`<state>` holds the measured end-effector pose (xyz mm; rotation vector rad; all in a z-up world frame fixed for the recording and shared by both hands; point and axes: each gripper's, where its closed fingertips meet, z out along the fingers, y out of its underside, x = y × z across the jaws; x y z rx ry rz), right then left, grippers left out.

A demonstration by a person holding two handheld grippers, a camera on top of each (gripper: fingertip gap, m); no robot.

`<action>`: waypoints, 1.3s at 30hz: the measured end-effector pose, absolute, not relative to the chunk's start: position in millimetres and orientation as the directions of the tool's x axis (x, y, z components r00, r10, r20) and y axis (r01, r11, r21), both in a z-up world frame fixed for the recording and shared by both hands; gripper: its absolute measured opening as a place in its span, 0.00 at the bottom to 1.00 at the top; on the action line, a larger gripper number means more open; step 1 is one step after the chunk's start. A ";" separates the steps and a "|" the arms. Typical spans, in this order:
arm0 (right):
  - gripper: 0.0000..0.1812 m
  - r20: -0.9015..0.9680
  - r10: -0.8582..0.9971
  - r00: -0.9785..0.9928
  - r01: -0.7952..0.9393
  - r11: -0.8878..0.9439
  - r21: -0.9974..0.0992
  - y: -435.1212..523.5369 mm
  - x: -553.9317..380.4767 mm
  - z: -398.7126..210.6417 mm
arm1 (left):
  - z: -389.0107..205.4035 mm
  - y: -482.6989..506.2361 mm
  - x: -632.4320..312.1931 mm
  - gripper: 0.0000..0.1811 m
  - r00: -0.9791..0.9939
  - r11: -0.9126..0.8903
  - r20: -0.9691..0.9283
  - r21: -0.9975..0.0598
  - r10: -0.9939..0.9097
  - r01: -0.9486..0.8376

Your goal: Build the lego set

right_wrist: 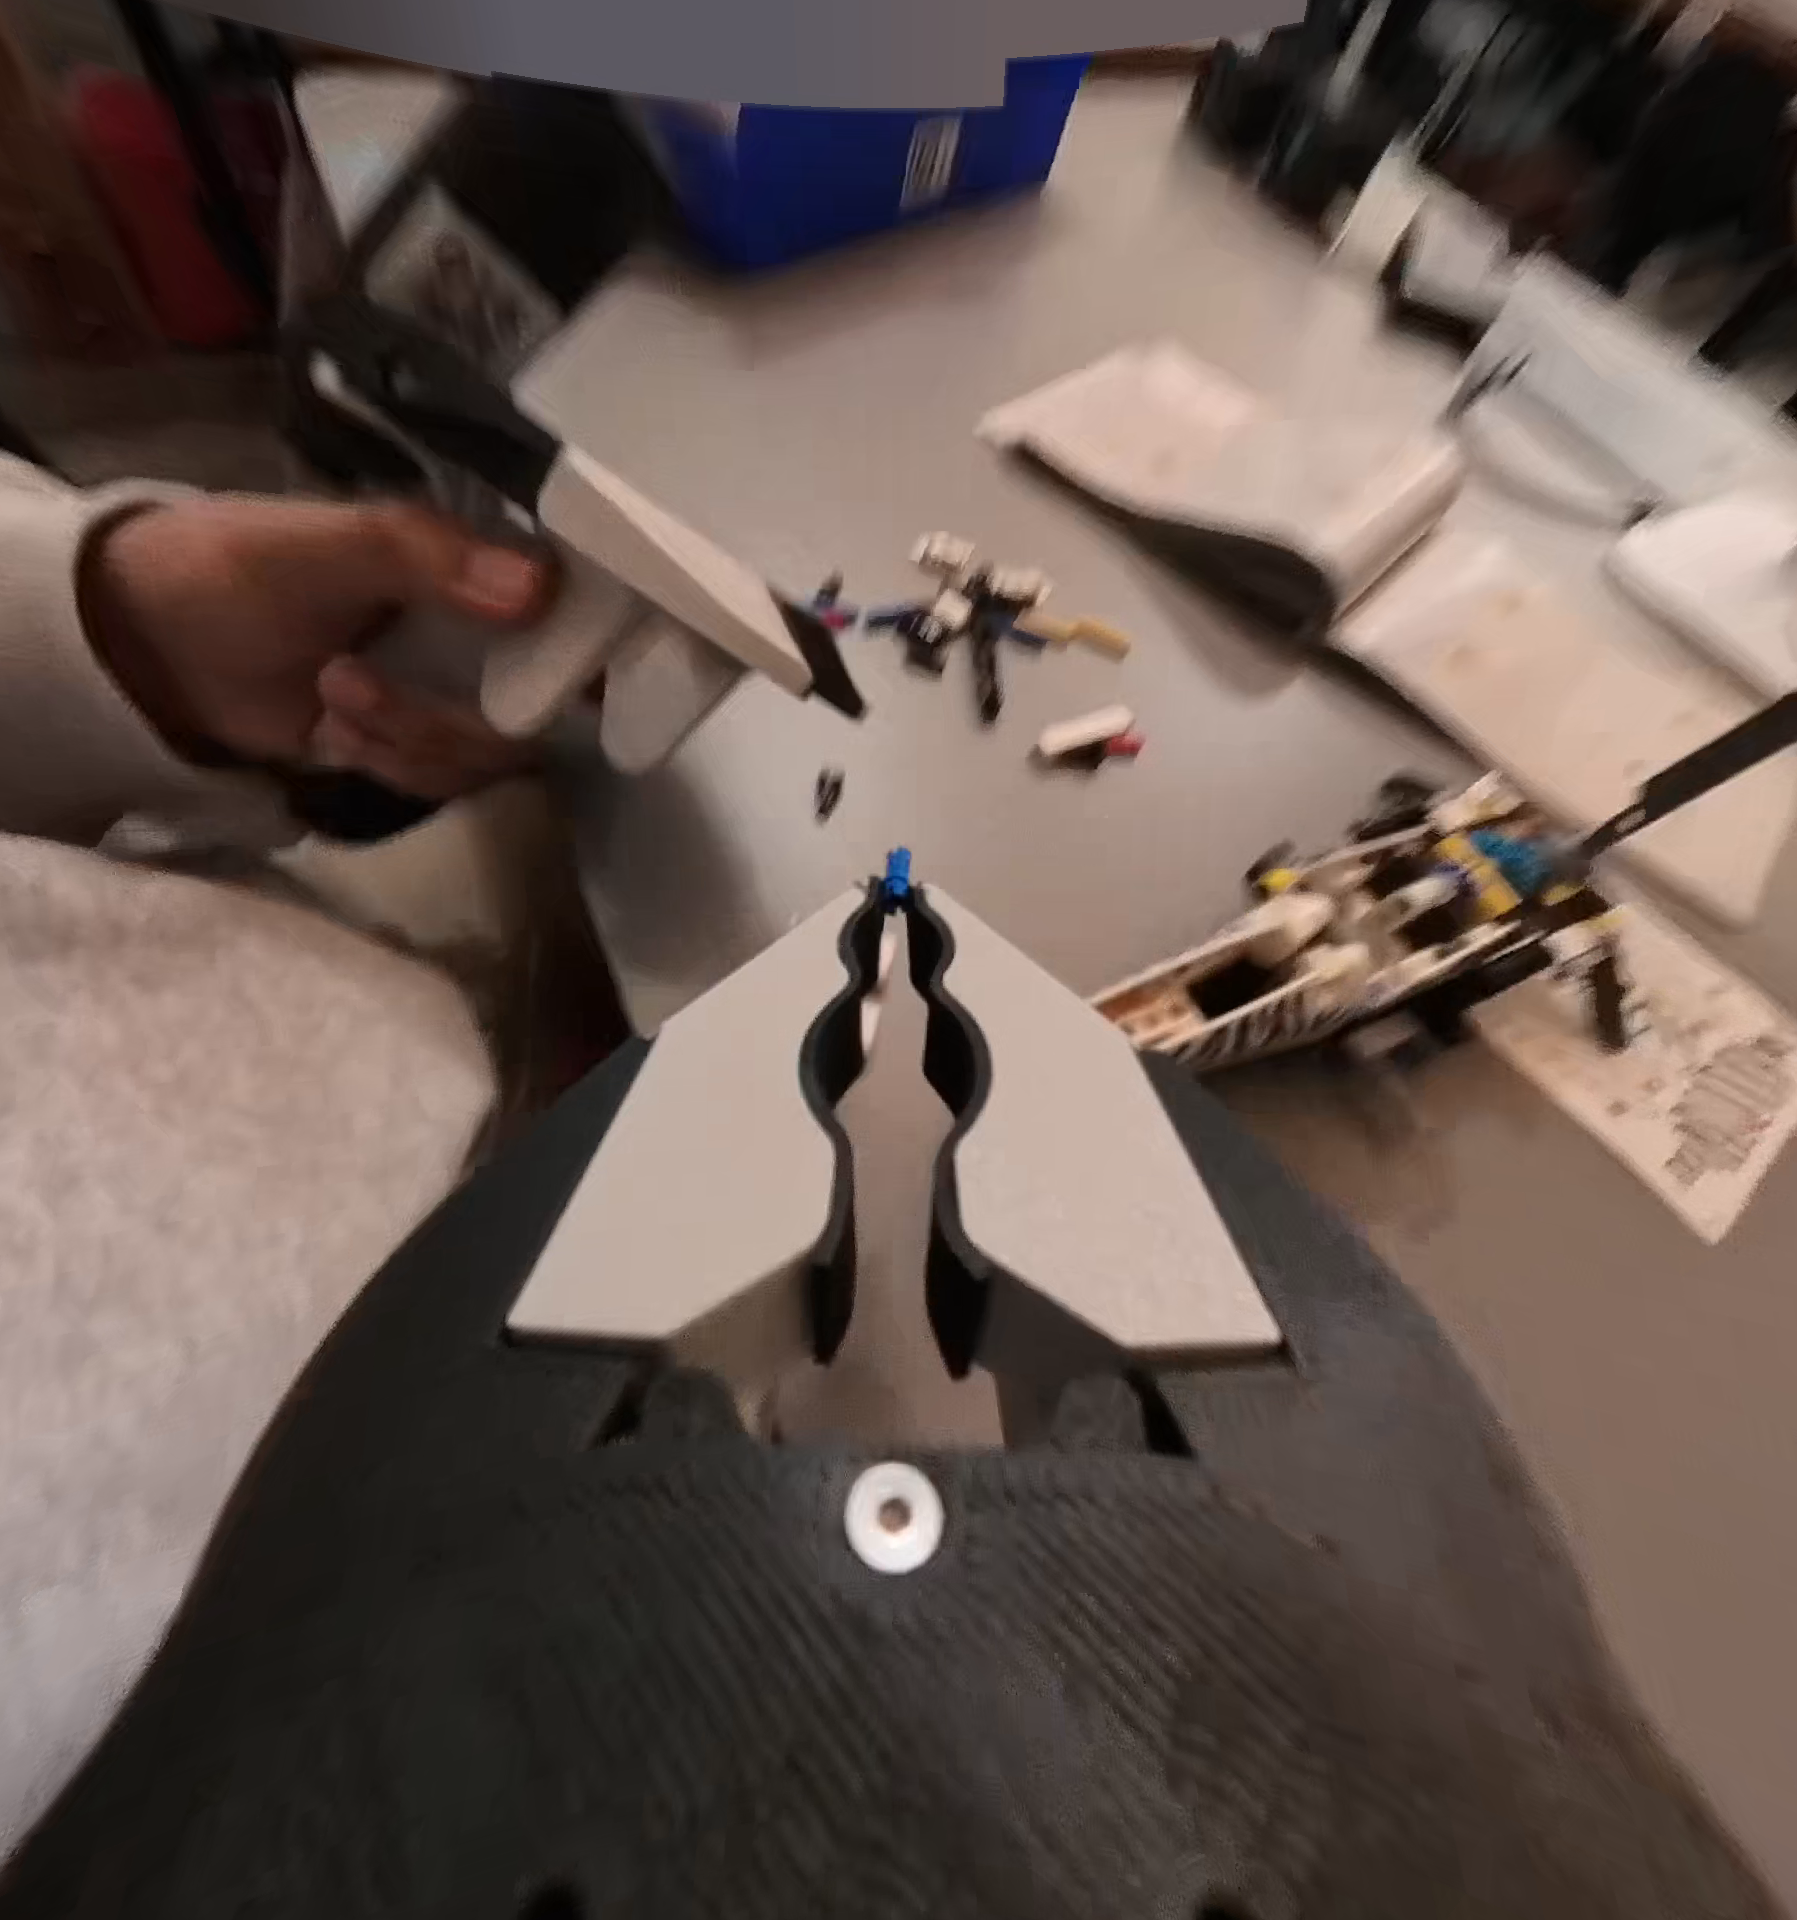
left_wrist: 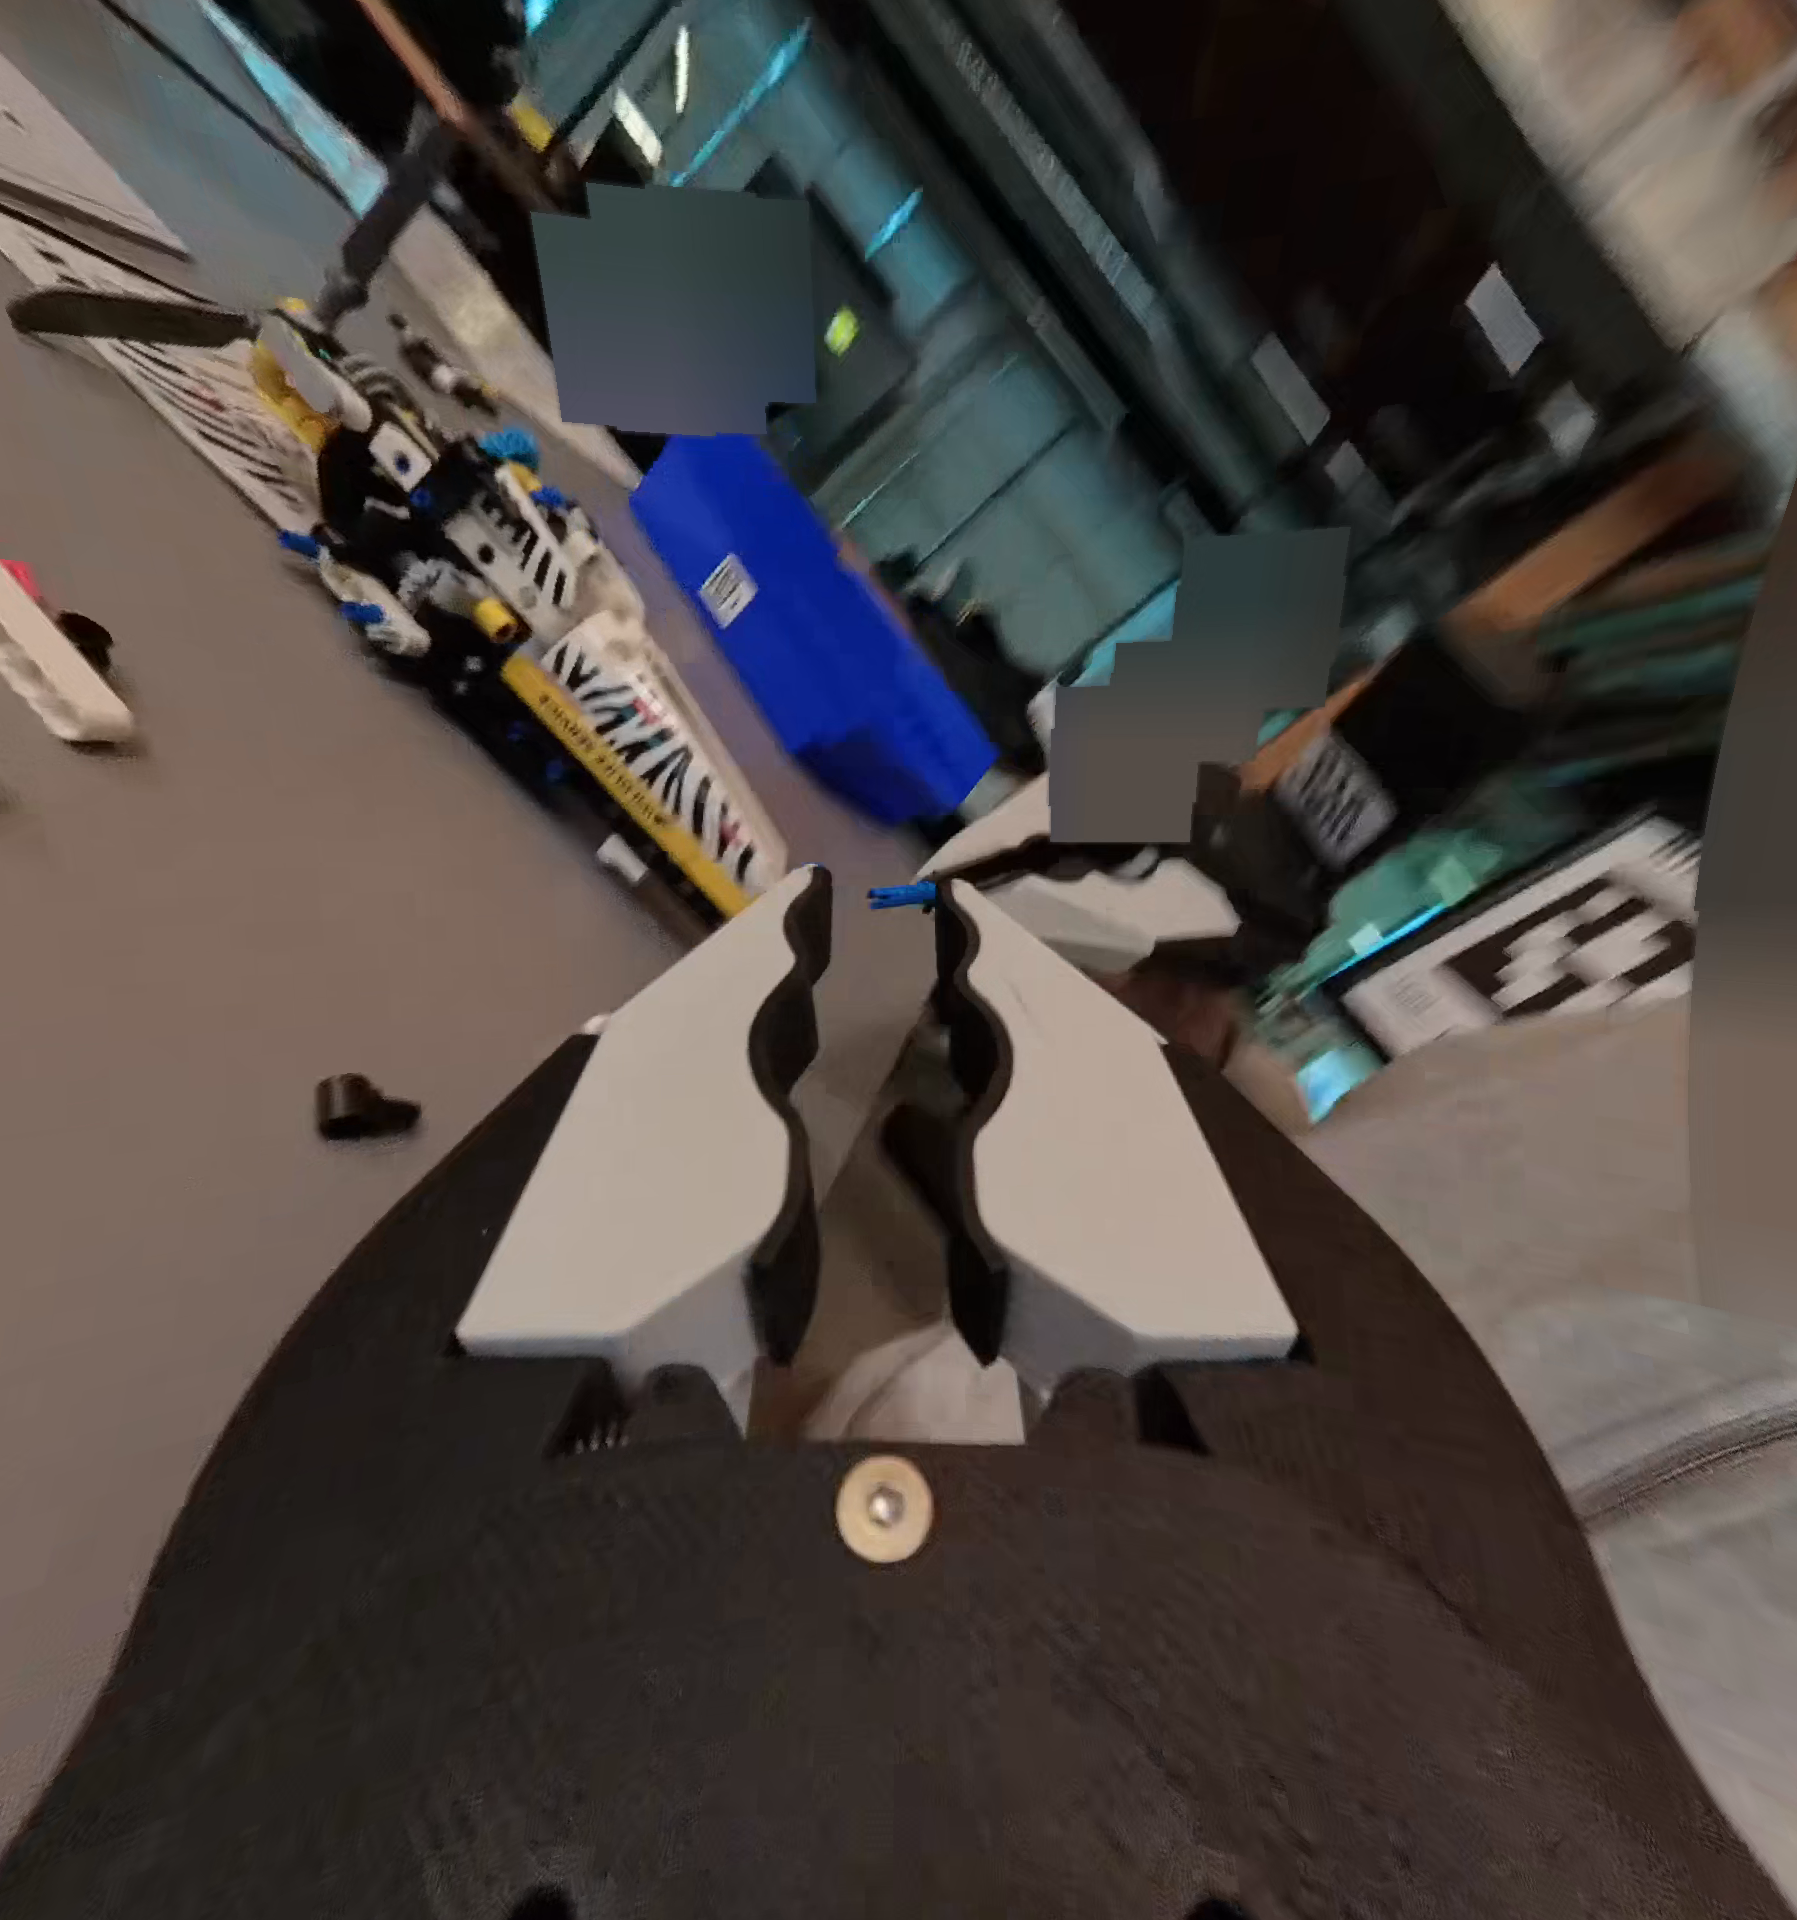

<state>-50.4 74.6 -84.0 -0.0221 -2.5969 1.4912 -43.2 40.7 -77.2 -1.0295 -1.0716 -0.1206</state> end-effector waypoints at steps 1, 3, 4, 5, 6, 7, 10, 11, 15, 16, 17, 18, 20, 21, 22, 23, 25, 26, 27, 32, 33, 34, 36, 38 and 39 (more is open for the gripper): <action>0.01 0.076 0.059 -0.995 -0.030 0.567 -0.823 77.0 -46.7 -94.0 | -83.4 44.2 -39.5 0.10 0.527 0.481 0.725 -0.689 0.444 0.542; 0.01 0.009 0.014 -1.000 0.002 0.670 -0.742 79.8 -36.7 -110.1 | -98.1 48.6 -36.1 0.10 0.530 0.337 0.618 -0.775 0.581 0.535; 0.01 -0.008 -0.004 -1.000 0.003 0.711 -0.703 80.1 -32.4 -116.1 | -105.0 49.3 -35.6 0.10 0.528 0.274 0.560 -0.807 0.638 0.523; 0.01 -0.009 -0.015 -1.000 -0.005 0.747 -0.664 79.9 -30.1 -120.9 | -111.8 49.1 -36.0 0.09 0.522 0.223 0.508 -0.828 0.685 0.514; 0.01 -0.003 -0.028 -1.000 -0.019 0.780 -0.626 79.6 -28.8 -125.2 | -118.0 49.1 -36.1 0.08 0.517 0.182 0.469 -0.841 0.716 0.510; 0.01 0.002 -0.041 -0.999 -0.034 0.807 -0.589 78.7 -28.0 -128.8 | -124.2 49.4 -35.8 0.08 0.513 0.150 0.443 -0.845 0.735 0.514; 0.01 -0.009 -0.066 -0.998 -0.053 0.872 -0.486 76.6 -27.5 -138.6 | -133.9 52.7 -31.7 0.09 0.522 0.116 0.443 -0.831 0.729 0.544; 0.01 -0.020 -0.071 -0.997 -0.055 0.891 -0.451 76.8 -27.3 -141.4 | -134.8 52.6 -30.4 0.09 0.522 0.119 0.451 -0.827 0.723 0.550; 0.01 -0.031 -0.104 -0.994 -0.086 0.929 -0.360 74.8 -27.0 -145.4 | -141.9 44.4 -29.8 0.09 0.514 0.091 0.414 -0.836 0.751 0.541; 0.01 -0.027 -0.111 -0.993 -0.095 0.936 -0.339 74.6 -27.6 -146.2 | -140.8 43.4 -30.0 0.09 0.517 0.098 0.418 -0.838 0.747 0.536; 0.01 -0.022 -0.116 -0.993 -0.103 0.942 -0.318 74.9 -28.8 -147.4 | -140.3 43.0 -29.9 0.09 0.520 0.106 0.428 -0.836 0.739 0.538; 0.01 -0.026 -0.122 -0.992 -0.109 0.949 -0.296 75.8 -28.9 -148.5 | -139.8 42.8 -29.7 0.09 0.522 0.117 0.443 -0.832 0.729 0.542; 0.01 -0.044 -0.126 -0.991 -0.109 0.955 -0.277 74.8 -27.8 -148.1 | -139.4 43.0 -28.9 0.08 0.530 0.122 0.453 -0.830 0.717 0.545; 0.01 -0.049 -0.129 -0.990 -0.111 0.957 -0.267 74.7 -27.6 -148.2 | -139.4 43.2 -28.5 0.08 0.535 0.117 0.449 -0.832 0.716 0.542; 0.01 -0.051 -0.133 -0.990 -0.115 0.959 -0.258 74.2 -27.1 -148.5 | -139.5 43.4 -28.3 0.08 0.538 0.112 0.443 -0.835 0.717 0.539; 0.01 -0.051 -0.136 -0.989 -0.119 0.960 -0.254 73.2 -26.7 -148.3 | -139.5 43.5 -28.0 0.08 0.540 0.108 0.440 -0.837 0.717 0.537; 0.01 -0.051 -0.141 -0.989 -0.126 0.964 -0.235 72.5 -26.5 -149.3 | -139.4 43.8 -27.5 0.07 0.545 0.108 0.441 -0.837 0.713 0.536; 0.01 -0.049 -0.141 -0.989 -0.126 0.965 -0.230 71.7 -27.0 -149.3 | -139.2 43.7 -27.3 0.07 0.546 0.110 0.445 -0.836 0.710 0.538; 0.01 -0.050 -0.141 -0.989 -0.127 0.968 -0.218 71.9 -27.3 -150.0 | -139.1 43.9 -27.0 0.07 0.549 0.112 0.448 -0.835 0.706 0.539; 0.01 -0.067 -0.133 -0.989 -0.118 0.975 -0.186 70.4 -27.7 -149.8 | -138.9 43.7 -26.3 0.06 0.552 0.117 0.458 -0.831 0.697 0.543; 0.01 -0.069 -0.131 -0.989 -0.117 0.976 -0.182 69.8 -27.7 -149.8 | -138.8 43.8 -26.2 0.06 0.552 0.117 0.458 -0.831 0.696 0.543; 0.01 -0.070 -0.130 -0.989 -0.116 0.977 -0.177 69.4 -27.6 -149.9 | -138.9 43.7 -26.0 0.06 0.553 0.117 0.459 -0.831 0.696 0.543; 0.01 -0.069 -0.129 -0.989 -0.116 0.979 -0.167 68.9 -27.6 -150.0 | -138.8 43.7 -25.9 0.06 0.552 0.118 0.461 -0.830 0.694 0.545; 0.01 -0.070 -0.128 -0.989 -0.116 0.981 -0.155 69.3 -27.8 -150.1 | -138.9 43.7 -25.9 0.06 0.553 0.117 0.461 -0.830 0.694 0.545; 0.01 -0.073 -0.127 -0.989 -0.115 0.982 -0.150 69.5 -27.9 -150.1 | -138.9 43.7 -25.8 0.06 0.553 0.117 0.461 -0.831 0.694 0.545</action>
